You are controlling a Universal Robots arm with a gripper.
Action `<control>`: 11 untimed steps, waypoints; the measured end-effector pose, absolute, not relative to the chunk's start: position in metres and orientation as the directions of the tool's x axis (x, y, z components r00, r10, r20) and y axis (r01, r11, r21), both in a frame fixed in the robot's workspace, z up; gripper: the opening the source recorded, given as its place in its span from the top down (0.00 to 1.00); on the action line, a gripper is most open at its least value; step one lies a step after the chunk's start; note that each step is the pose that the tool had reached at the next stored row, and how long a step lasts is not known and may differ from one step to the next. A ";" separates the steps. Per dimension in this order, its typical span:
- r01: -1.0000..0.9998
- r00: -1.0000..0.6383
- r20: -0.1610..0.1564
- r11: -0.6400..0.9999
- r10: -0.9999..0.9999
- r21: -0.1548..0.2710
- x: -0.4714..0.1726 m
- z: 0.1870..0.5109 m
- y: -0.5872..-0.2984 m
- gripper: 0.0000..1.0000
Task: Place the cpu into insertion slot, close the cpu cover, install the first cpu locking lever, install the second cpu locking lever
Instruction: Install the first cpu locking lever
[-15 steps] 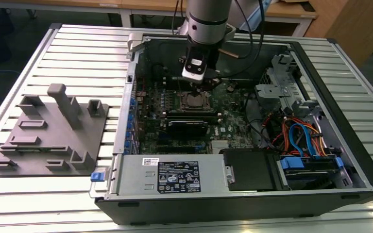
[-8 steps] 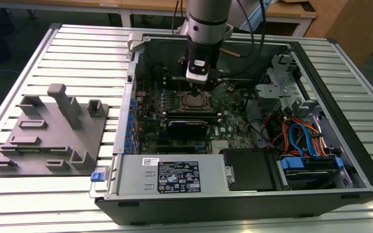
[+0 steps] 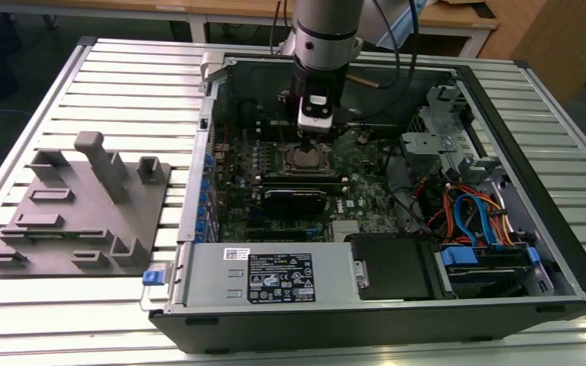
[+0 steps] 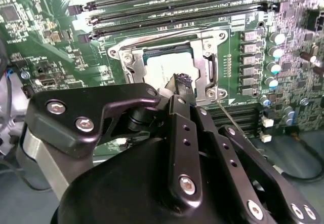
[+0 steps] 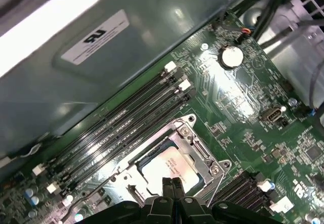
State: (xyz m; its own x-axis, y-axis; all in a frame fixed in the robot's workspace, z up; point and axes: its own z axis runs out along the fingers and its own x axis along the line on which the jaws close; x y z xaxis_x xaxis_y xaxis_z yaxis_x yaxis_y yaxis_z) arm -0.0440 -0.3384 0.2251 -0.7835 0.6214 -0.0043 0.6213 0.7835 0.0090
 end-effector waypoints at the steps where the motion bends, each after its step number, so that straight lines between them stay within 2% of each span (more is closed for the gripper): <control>1: 0.614 -0.789 -0.004 0.789 0.614 0.009 -0.044 0.225 -0.339 0.90; 11: 0.565 -0.824 -0.027 0.825 0.565 0.027 -0.046 0.225 -0.339 0.90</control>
